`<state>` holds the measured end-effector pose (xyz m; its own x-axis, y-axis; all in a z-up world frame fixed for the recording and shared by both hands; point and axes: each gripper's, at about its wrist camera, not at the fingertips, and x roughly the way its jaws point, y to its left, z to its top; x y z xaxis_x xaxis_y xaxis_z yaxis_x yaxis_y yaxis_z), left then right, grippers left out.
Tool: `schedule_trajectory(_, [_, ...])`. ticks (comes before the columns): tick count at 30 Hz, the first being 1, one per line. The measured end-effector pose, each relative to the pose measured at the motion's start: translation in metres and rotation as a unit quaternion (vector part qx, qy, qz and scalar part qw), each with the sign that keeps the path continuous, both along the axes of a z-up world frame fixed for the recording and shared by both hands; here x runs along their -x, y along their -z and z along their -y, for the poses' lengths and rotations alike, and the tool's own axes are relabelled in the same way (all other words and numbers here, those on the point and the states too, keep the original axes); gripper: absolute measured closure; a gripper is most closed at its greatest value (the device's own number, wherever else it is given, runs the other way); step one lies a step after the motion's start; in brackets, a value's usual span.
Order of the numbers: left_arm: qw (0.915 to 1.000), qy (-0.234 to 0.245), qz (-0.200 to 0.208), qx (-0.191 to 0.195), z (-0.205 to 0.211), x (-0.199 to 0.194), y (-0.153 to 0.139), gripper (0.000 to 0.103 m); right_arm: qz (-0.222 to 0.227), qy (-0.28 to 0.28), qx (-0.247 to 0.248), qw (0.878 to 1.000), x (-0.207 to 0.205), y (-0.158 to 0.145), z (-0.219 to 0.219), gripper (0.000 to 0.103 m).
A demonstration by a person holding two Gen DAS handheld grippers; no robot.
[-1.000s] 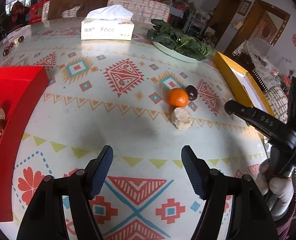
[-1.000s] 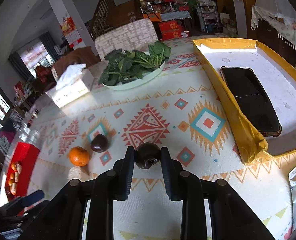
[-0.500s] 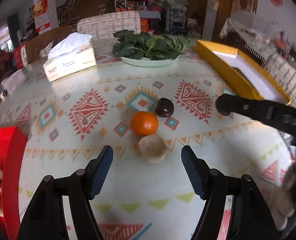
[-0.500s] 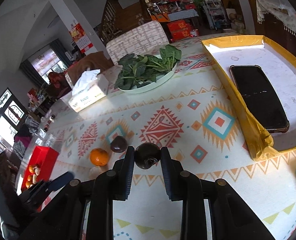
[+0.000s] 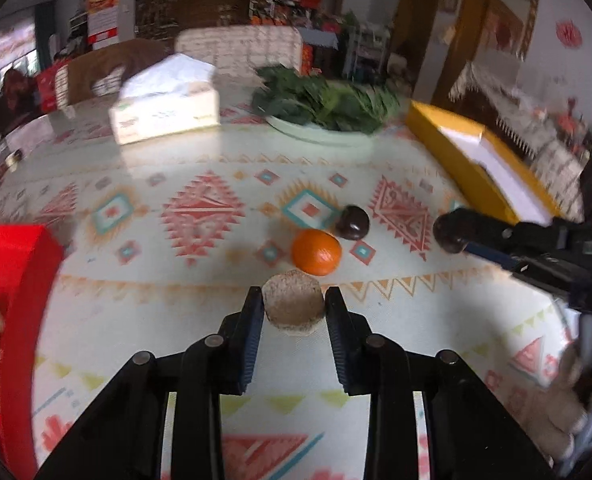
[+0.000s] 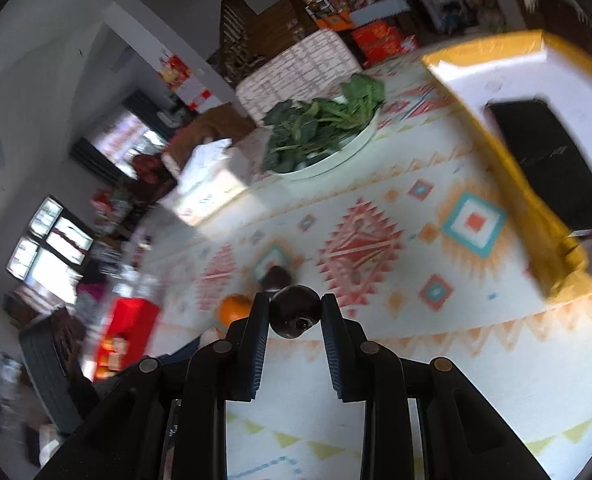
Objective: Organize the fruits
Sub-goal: 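Carry the date and rice cake over the red tray and release both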
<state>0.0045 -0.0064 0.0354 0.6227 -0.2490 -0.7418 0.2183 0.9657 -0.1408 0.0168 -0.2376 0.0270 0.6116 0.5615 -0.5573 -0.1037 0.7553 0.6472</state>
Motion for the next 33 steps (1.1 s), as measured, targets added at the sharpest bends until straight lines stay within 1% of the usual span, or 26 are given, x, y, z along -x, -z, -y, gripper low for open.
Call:
schedule_trajectory(4, [0.9986,-0.038,0.017,0.032,-0.047,0.025,-0.023,0.072,-0.006,-0.018,-0.049,0.999,-0.001,0.007,-0.001,0.074])
schedule_trajectory(6, [0.9955,-0.074,0.03,0.051,-0.083,0.04,-0.034,0.072,-0.011,-0.027,-0.06,0.998,-0.001,0.009,-0.005,0.074])
schedule_trajectory(8, [0.9918,-0.106,0.038,0.061,-0.117,0.054,-0.04,0.072,-0.011,-0.032,-0.047,0.998,0.0,0.01,-0.013,0.074])
schedule_trajectory(9, [0.9886,-0.129,0.041,0.065,-0.14,0.064,-0.043,0.072,-0.012,-0.035,-0.039,0.999,0.001,0.01,-0.017,0.074])
schedule_trajectory(10, [0.9868,-0.142,0.043,0.066,-0.152,0.069,-0.043,0.072,-0.012,-0.038,-0.03,0.999,0.001,0.01,-0.021,0.074])
schedule_trajectory(13, [0.9776,-0.197,0.047,0.059,-0.204,0.089,-0.044,0.072,-0.003,-0.044,0.022,0.999,0.004,0.002,-0.043,0.074])
schedule_trajectory(14, [0.9741,-0.213,0.047,0.058,-0.22,0.095,-0.044,0.072,0.0,-0.051,0.031,0.998,0.006,-0.002,-0.052,0.074])
schedule_trajectory(15, [0.9692,-0.235,0.047,0.056,-0.241,0.103,-0.042,0.072,0.003,-0.06,0.037,0.998,0.009,-0.006,-0.064,0.074])
schedule_trajectory(16, [0.9667,-0.246,0.046,0.055,-0.25,0.106,-0.041,0.072,0.004,-0.068,0.039,0.997,0.013,-0.01,-0.076,0.074])
schedule_trajectory(19, [0.955,-0.289,0.039,0.056,-0.289,0.118,-0.03,0.072,0.008,-0.107,0.037,0.994,0.02,-0.023,-0.121,0.074])
schedule_trajectory(21, [0.9506,-0.303,0.032,0.061,-0.305,0.123,-0.024,0.072,0.014,-0.135,0.044,0.99,0.023,-0.032,-0.156,0.074])
schedule_trajectory(23, [0.9483,-0.309,0.029,0.065,-0.315,0.126,-0.018,0.072,0.018,-0.165,0.048,0.985,0.027,-0.038,-0.192,0.074])
schedule_trajectory(24, [0.9482,-0.309,0.027,0.068,-0.318,0.126,-0.015,0.072,0.022,-0.184,0.053,0.981,0.03,-0.041,-0.215,0.074])
schedule_trajectory(29, [0.9495,-0.305,0.021,0.072,-0.33,0.12,-0.007,0.072,0.021,-0.243,0.073,0.967,0.043,-0.036,-0.292,0.074])
schedule_trajectory(33, [0.95,-0.303,0.015,0.075,-0.344,0.108,-0.001,0.072,0.017,-0.273,0.089,0.958,0.053,-0.028,-0.333,0.074])
